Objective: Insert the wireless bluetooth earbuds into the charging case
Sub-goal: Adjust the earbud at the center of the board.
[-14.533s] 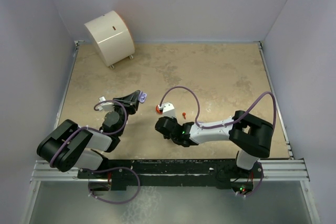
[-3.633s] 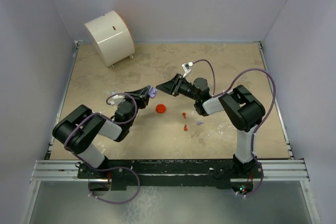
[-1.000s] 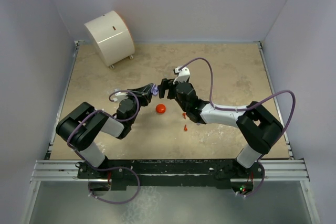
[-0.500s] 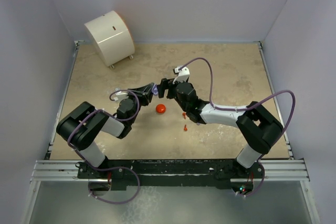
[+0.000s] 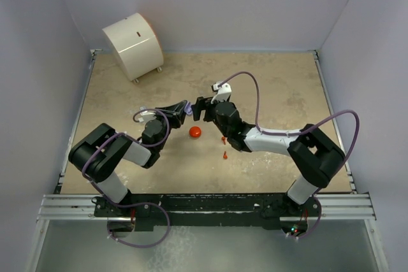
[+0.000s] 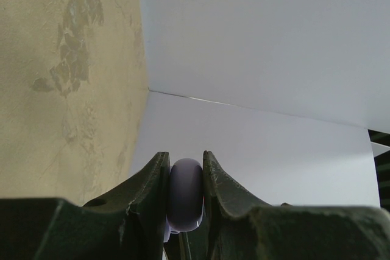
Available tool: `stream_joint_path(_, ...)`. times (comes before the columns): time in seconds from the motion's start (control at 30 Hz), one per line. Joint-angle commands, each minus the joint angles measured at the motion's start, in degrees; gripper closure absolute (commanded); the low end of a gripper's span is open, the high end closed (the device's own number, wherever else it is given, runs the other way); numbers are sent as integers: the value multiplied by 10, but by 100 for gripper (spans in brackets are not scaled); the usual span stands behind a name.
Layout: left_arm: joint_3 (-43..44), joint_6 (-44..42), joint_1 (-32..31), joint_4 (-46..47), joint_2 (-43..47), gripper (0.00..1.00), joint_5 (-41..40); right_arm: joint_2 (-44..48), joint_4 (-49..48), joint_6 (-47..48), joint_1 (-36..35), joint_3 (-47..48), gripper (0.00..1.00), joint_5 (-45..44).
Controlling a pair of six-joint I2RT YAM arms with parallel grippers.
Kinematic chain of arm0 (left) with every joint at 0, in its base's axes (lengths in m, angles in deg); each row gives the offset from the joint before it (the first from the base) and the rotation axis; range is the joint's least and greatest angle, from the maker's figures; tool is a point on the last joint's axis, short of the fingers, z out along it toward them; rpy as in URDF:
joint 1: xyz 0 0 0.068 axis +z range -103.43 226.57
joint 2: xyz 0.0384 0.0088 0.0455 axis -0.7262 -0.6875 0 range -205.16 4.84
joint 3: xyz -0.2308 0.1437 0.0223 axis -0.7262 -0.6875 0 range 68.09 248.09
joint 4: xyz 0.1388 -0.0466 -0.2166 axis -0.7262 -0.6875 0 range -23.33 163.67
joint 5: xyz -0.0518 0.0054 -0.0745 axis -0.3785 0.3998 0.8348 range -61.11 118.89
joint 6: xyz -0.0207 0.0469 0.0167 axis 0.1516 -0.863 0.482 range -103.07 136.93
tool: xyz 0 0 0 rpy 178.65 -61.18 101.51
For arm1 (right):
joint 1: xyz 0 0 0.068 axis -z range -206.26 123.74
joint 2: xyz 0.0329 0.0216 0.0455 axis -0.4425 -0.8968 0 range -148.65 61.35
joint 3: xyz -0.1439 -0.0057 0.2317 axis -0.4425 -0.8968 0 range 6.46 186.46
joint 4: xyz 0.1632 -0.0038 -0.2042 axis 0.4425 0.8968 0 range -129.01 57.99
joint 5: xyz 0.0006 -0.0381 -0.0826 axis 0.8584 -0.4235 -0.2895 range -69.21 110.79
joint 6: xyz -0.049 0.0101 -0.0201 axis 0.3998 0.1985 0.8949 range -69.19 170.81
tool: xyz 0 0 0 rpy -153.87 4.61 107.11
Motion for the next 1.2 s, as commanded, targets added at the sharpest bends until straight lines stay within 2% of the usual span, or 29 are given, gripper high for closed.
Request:
stream_joint_path(0.0,-16,0,7,42,6,100,-8,56,-24,-10,-3,-12,14,-25)
stream_joint_path(0.17,-51,2,25,61,12,100,-7,104,67,-49,-2,-11,14,-46)
stream_joint_path(0.27,-66,-1,32,67,19,100,-5,133,159,-93,-3,-12,16,-77)
stream_joint_path(0.4,-74,-12,34,66,31,100,2,128,281,-161,-7,-3,18,-71)
stream_joint_path(0.73,-74,-37,34,38,65,100,41,132,446,-321,-58,-38,18,-94)
stream_joint_path(1.03,-91,-55,34,24,104,100,73,118,640,-465,-117,-15,17,-127)
stream_joint_path(1.17,-95,-59,34,11,123,100,79,159,669,-499,-134,-30,17,-123)
